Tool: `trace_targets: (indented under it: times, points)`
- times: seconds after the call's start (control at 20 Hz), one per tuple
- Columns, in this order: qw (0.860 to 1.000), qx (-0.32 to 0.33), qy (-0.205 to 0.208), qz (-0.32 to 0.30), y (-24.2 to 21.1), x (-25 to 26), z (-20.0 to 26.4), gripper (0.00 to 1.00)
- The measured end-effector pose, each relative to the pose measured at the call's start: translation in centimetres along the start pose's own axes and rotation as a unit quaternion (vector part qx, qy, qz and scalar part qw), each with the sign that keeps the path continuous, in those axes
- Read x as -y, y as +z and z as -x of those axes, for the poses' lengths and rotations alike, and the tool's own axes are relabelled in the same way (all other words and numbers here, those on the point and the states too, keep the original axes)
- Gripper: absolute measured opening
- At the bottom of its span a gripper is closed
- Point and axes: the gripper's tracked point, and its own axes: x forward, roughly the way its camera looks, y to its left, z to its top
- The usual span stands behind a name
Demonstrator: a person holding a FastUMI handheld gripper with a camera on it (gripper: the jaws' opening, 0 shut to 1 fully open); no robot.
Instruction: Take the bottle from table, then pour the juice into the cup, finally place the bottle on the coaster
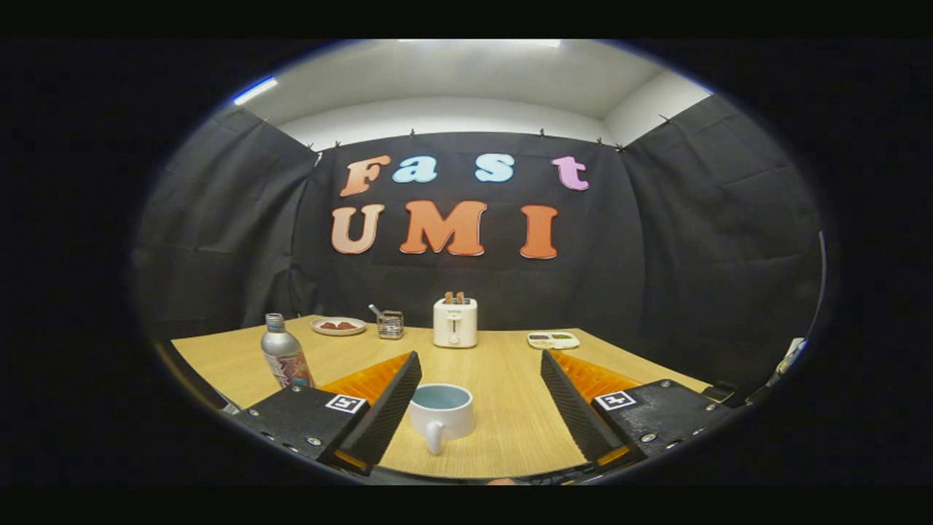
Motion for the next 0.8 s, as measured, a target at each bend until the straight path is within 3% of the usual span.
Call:
trace_targets:
  times: [0.35,0.8]
  points:
    - [0.996,0.009,0.073,-0.042,1.9,-8.4,-0.5,0.98]
    - [0.992,-0.026,0.126,-0.015,-1.1,-18.3,-1.0,0.98]
